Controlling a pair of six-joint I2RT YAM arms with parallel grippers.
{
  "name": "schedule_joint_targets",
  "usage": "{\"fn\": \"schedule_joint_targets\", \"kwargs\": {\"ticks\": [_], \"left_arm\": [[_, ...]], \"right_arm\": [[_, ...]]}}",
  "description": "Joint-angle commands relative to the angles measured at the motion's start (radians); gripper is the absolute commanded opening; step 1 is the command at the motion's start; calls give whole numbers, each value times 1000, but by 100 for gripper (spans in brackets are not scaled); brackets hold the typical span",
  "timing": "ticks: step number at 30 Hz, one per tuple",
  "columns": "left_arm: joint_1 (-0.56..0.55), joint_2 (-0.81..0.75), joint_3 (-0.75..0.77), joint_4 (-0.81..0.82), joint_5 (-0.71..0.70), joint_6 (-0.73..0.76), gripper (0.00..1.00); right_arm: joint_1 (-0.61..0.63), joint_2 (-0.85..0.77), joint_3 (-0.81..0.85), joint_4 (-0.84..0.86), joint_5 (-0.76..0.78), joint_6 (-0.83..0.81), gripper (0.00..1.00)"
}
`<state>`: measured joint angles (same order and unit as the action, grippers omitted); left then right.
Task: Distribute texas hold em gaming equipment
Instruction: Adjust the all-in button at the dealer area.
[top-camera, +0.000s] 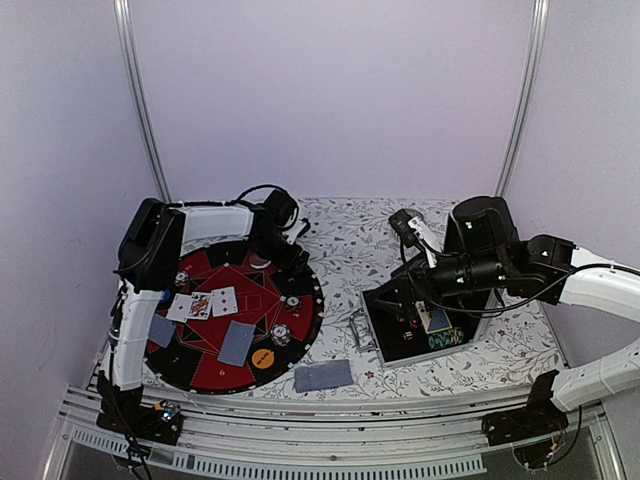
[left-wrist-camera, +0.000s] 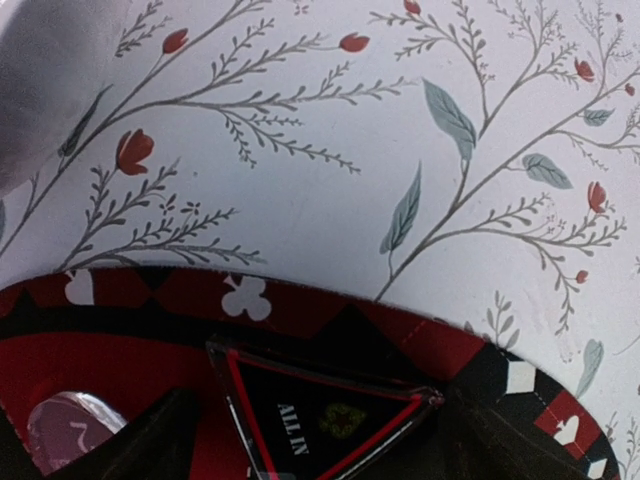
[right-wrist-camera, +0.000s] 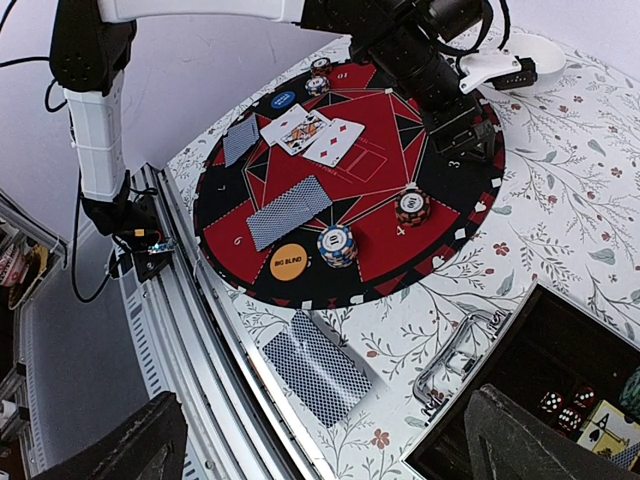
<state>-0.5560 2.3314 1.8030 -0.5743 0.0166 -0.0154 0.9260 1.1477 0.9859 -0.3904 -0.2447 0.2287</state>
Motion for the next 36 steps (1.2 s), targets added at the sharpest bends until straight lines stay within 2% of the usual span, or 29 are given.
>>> {"fn": "schedule_joint_targets", "kwargs": {"ticks": [1, 7, 13, 18, 27, 36], "left_arm": [[4, 16, -8, 1, 87, -21, 85], [2, -5, -37, -1, 99, -19, 74], [-9, -80, -110, 33, 103, -26, 70], [-14, -114, -142, 51, 93, -26, 58], [-55, -168, -201, 85, 90, 14, 57], [-69, -138, -186, 70, 95, 47, 59]], "right_arm": [[-5, -3, -11, 18, 0, 3, 99], [-5, -3, -9, 18, -4, 3, 99], [-5, -3, -12, 19, -6, 5, 99], [-4, 2, -7, 19, -13, 4, 99], [-5, -13, -15, 18, -9, 7, 99], [-5, -21, -16, 17, -9, 8, 99]]}}
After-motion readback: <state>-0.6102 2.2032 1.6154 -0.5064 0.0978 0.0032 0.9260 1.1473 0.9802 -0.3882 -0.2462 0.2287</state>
